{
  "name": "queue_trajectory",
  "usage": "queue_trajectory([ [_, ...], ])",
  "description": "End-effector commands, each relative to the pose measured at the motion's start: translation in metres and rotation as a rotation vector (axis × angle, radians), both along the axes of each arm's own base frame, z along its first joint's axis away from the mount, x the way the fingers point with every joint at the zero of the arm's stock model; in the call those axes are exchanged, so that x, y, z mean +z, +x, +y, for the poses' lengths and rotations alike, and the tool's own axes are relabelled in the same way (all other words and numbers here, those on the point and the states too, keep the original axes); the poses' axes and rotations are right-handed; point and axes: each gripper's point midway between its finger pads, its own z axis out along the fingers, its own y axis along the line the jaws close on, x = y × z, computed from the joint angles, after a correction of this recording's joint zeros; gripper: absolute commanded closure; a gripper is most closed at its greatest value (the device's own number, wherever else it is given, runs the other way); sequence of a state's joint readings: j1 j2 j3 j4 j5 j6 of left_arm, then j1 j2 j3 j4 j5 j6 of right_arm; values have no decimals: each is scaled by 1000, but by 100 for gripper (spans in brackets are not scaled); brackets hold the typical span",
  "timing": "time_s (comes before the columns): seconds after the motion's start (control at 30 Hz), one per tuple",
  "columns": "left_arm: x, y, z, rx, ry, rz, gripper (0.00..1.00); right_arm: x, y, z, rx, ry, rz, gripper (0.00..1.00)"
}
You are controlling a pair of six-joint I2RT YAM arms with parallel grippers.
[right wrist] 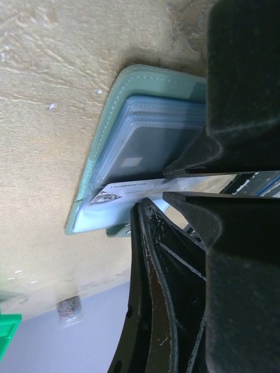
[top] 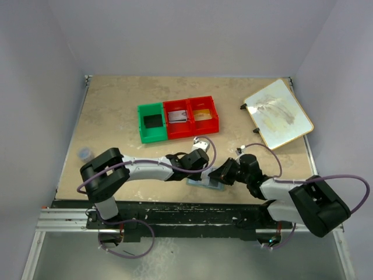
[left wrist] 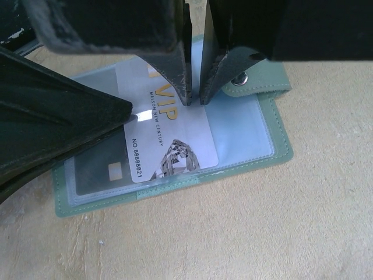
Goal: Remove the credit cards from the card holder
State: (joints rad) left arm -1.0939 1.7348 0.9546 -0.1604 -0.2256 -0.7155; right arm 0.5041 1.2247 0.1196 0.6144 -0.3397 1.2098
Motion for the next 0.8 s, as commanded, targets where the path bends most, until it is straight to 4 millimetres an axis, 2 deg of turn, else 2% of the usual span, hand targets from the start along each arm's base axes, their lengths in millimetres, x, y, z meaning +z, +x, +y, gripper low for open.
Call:
queue_trajectory([
  [0.0,-7,-9,7,-1,14,11,93,6,11,6,8,26,-52,80],
  [0.23,-5,-9,5,-9,18,5,94,9,18,17,26,89,-83,82],
  [0.4,0,-5,10,15,34,-16,94,6,12,15,33,77,-58,100],
  [0.43,1,-3,13,30,40,-28,94,11,14,12,16,72,-69,100],
  [0.6,18,5,20,74,19,-83,94,25,20,-9,-46,-47,-134,100],
  [0.73,35,10,22,99,-19,-122,93,33,27,-52,-134,-313,-175,100],
  [0.77,39,11,22,105,-25,-131,93,42,29,-59,-148,-349,-205,100],
])
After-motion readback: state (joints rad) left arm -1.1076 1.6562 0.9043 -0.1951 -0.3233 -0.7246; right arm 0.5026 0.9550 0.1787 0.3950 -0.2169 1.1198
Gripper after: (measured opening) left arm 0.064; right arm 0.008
